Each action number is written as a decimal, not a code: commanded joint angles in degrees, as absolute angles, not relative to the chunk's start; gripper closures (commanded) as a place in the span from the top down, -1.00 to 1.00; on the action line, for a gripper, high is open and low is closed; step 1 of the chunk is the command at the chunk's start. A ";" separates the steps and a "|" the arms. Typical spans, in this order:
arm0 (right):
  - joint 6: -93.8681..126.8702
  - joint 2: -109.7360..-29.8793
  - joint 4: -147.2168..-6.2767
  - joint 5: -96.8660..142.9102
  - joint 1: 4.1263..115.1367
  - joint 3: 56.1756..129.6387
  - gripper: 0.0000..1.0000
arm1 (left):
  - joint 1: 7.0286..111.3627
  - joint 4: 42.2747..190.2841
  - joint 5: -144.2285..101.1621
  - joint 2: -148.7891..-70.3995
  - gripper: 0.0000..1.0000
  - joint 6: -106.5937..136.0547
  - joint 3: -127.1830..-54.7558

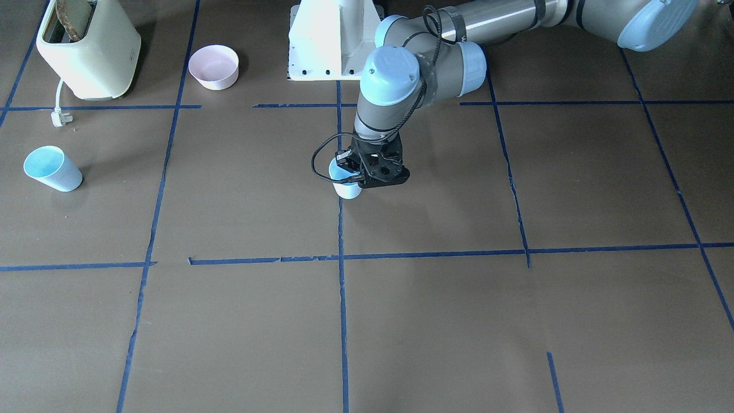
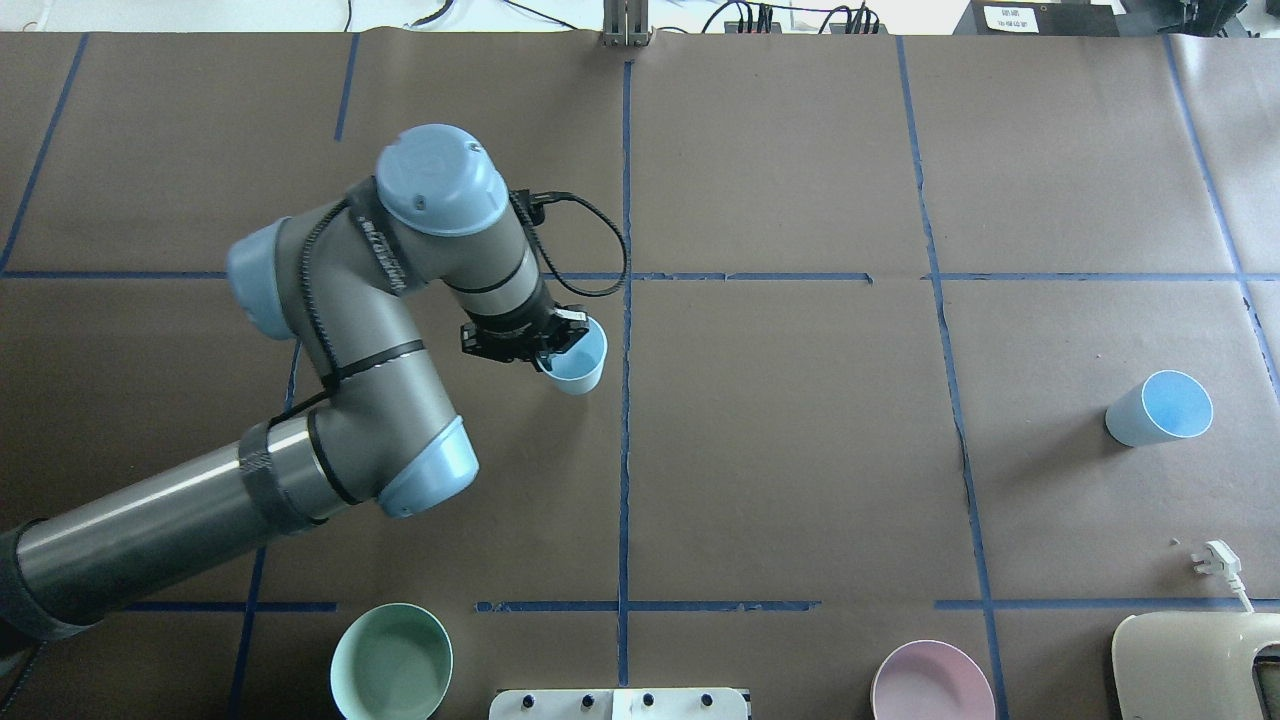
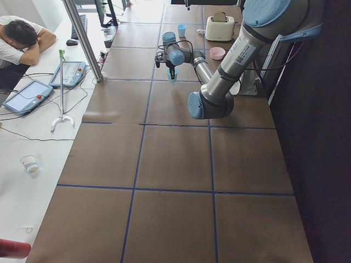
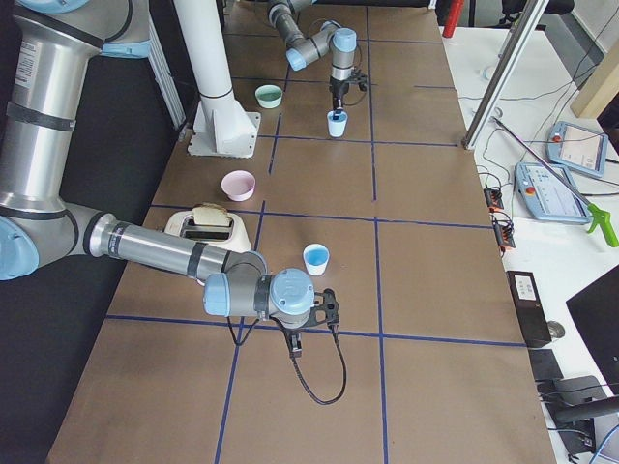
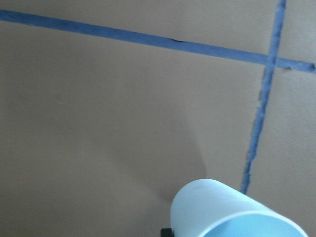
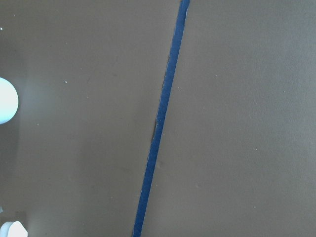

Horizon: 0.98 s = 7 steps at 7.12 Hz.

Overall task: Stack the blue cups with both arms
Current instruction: 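Carry the light blue cup with the left gripper to the table center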

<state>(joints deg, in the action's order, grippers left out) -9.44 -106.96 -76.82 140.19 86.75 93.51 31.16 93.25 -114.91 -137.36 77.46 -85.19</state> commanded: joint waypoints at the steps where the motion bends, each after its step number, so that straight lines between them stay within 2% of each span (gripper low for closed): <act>1: -9.40 -106.96 -76.82 140.10 86.75 93.52 1.00 | 29.45 93.43 -113.91 -138.16 -0.57 77.78 -84.46; 2: -9.40 -106.96 -76.82 140.18 86.75 93.52 1.00 | 29.44 93.43 -113.91 -138.34 0.44 77.44 -84.55; 3: -9.40 -106.88 -76.82 140.19 86.75 93.52 1.00 | 29.44 93.34 -113.73 -138.51 0.99 77.43 -84.72; 5: -9.40 -106.70 -76.64 140.19 86.75 93.60 1.00 | 30.66 92.03 -114.25 -137.56 1.00 76.65 -88.83; 7: -8.79 -106.35 -76.46 140.10 86.75 95.09 1.00 | 34.69 80.31 -114.43 -132.40 1.00 65.81 -100.91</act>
